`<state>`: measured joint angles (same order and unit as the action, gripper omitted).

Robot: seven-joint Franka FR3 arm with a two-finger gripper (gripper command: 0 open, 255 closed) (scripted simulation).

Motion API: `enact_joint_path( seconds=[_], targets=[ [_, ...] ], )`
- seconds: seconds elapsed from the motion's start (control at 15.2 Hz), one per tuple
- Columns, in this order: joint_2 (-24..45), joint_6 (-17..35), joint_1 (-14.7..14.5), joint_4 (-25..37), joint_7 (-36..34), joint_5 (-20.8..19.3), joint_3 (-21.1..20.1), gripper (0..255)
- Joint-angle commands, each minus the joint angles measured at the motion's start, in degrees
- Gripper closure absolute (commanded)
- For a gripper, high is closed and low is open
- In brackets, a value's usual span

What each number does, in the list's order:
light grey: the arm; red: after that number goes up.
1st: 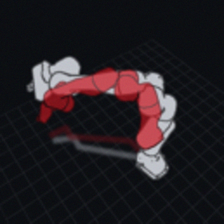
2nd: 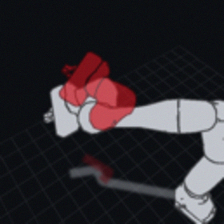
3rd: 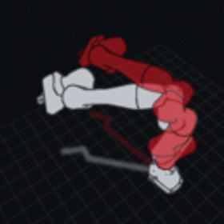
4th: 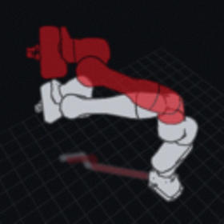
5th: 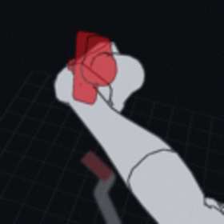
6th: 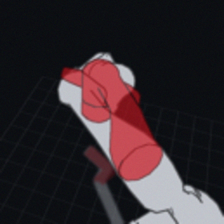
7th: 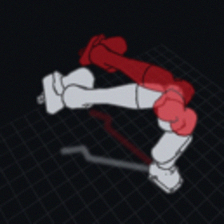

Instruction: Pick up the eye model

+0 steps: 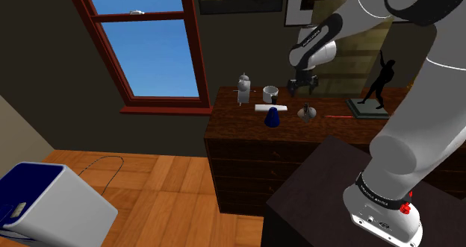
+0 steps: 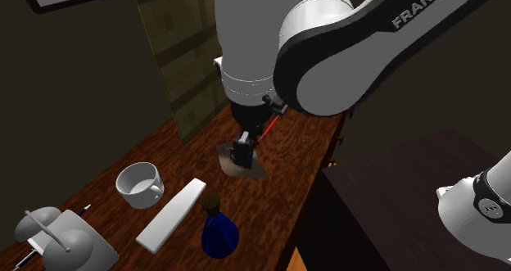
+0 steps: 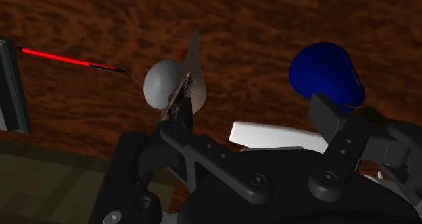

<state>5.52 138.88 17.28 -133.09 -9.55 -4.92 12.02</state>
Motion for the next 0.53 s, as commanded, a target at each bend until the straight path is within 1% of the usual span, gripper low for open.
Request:
enact_joint_path(
  seconds=[0.0,0.46],
  targets=[
    [3.38,1.71,0.88,1.34,-0.42,0.69,0.73,0],
    [16.27,6.86,4.93,7.79,-0.71,4.60,2.37,0]
  ],
)
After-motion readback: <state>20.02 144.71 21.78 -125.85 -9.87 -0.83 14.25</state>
